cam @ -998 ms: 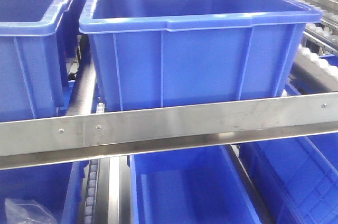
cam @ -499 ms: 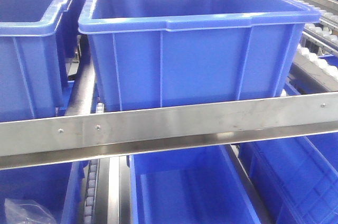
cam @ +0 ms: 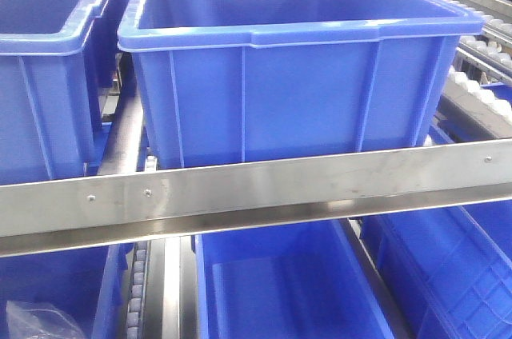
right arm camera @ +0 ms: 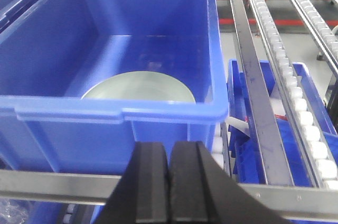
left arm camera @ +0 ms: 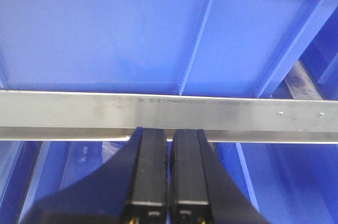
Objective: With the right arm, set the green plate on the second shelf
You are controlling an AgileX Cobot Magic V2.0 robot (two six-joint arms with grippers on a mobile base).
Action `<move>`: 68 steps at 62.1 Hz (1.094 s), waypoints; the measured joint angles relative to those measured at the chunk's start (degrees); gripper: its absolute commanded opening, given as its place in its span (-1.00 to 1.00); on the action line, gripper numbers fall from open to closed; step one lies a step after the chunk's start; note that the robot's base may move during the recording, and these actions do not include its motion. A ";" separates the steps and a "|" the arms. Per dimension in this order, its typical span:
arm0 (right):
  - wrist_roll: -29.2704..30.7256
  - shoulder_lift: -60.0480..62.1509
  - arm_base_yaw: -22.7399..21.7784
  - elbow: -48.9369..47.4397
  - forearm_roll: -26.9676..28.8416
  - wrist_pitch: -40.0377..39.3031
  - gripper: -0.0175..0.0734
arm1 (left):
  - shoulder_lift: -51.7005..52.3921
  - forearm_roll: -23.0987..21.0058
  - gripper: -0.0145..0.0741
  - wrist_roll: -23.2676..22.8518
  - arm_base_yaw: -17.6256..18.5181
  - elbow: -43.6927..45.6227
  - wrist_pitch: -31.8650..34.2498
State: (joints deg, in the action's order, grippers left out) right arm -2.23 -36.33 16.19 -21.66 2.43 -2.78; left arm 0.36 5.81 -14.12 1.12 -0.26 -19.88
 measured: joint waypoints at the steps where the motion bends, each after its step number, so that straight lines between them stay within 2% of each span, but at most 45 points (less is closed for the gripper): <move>1: 0.00 0.14 0.00 0.24 0.00 0.00 -0.49 | 0.00 0.00 -0.39 0.00 0.00 0.00 0.00; 57: 0.00 0.60 0.00 0.62 0.00 -0.83 -0.49 | 0.00 0.00 -0.39 0.00 0.00 0.00 0.00; 68: 0.00 6.77 0.00 6.61 0.00 -1.52 -0.49 | 0.00 0.00 -0.39 0.00 0.00 0.00 0.00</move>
State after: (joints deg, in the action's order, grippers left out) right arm -2.23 -29.56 16.19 -15.05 2.43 -4.30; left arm 0.36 5.81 -14.12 1.12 -0.26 -19.88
